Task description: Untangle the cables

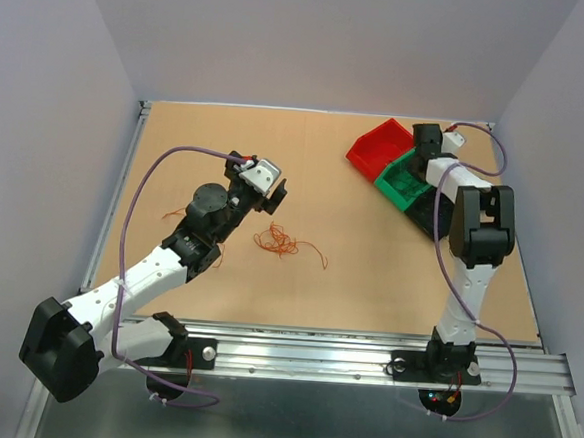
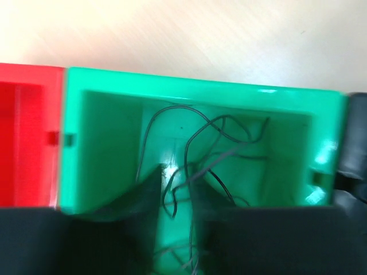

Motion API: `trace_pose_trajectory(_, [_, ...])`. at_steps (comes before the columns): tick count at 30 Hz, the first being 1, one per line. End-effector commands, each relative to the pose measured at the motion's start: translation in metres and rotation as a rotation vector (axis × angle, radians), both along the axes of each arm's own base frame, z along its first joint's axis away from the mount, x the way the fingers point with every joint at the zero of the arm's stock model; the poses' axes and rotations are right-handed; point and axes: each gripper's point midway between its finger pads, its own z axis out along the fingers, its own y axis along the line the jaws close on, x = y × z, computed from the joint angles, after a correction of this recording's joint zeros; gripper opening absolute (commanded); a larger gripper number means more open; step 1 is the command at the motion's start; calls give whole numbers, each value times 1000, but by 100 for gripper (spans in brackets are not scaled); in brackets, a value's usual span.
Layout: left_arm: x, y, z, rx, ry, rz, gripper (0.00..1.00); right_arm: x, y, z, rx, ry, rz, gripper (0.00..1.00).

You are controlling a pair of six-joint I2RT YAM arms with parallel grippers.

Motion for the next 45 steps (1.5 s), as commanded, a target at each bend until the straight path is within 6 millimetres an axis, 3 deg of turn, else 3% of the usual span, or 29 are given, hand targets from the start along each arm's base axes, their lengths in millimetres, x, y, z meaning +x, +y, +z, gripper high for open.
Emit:
trace_pose_trajectory(1, [-4,2,24,-33,-64,-5,88,-2,-15,77,-58,-101,-47,38])
trace_pose_trajectory(2, [-3,2,22,-31,-62,-5,88,-3,-17,82,-64,-106,-51,38])
trace_pose_trajectory(3, [-3,2,23,-30,-63,-5,88,-4,-18,89,-69,-113,-52,47])
trace_pose_trajectory(7, [-3,3,23,-30,-61,1,88,-7,-17,105,-61,-139,-49,52])
trace_pose_trajectory(12, [1,8,26,-20,-61,38,93,-6,-1,125,-9,-175,26,57])
trace_pose_trajectory(13, [2,10,18,4,-34,46,94,-7,4,127,-10,-176,49,59])
trace_pose_trajectory(15, [9,16,13,41,8,93,94,-13,32,134,-40,-161,163,84])
trace_pose_trajectory(16, [11,17,13,51,14,98,95,-17,43,136,-50,-159,202,88])
trace_pose_trajectory(17, [13,23,12,59,17,125,97,-31,71,135,-55,-145,282,98])
trace_pose_trajectory(20, [18,52,11,63,26,199,99,-51,116,132,-97,-154,456,100])
trace_pose_trajectory(21, [22,71,11,63,30,244,99,-70,142,123,-114,-135,557,100])
trace_pose_trajectory(22, [21,81,4,80,62,259,99,-78,158,120,-108,-138,614,100])
trace_pose_trajectory(23, [18,89,11,75,59,262,99,-86,173,119,-96,-148,671,100])
trace_pose_trajectory(24, [17,100,11,78,64,283,99,-110,202,103,-70,-122,795,100])
trace_pose_trajectory(25, [16,118,1,89,87,320,99,-117,219,103,-59,-144,858,100])
trace_pose_trajectory(26, [9,130,9,86,57,337,99,-130,234,98,-46,-145,922,100])
trace_pose_trajectory(27, [5,139,9,90,51,353,99,-151,264,94,-17,-151,1032,100])
trace_pose_trajectory(30, [-11,163,-14,170,114,378,99,-191,304,81,10,-163,1206,100])
trace_pose_trajectory(35, [-27,198,-36,287,168,463,99,-219,336,38,-37,-66,1351,100])
trace_pose_trajectory(40, [-40,219,-37,327,166,534,99,-236,378,31,-37,-86,1542,100])
trace_pose_trajectory(45, [-45,222,-32,330,147,547,99,-241,411,19,-154,-84,1612,100])
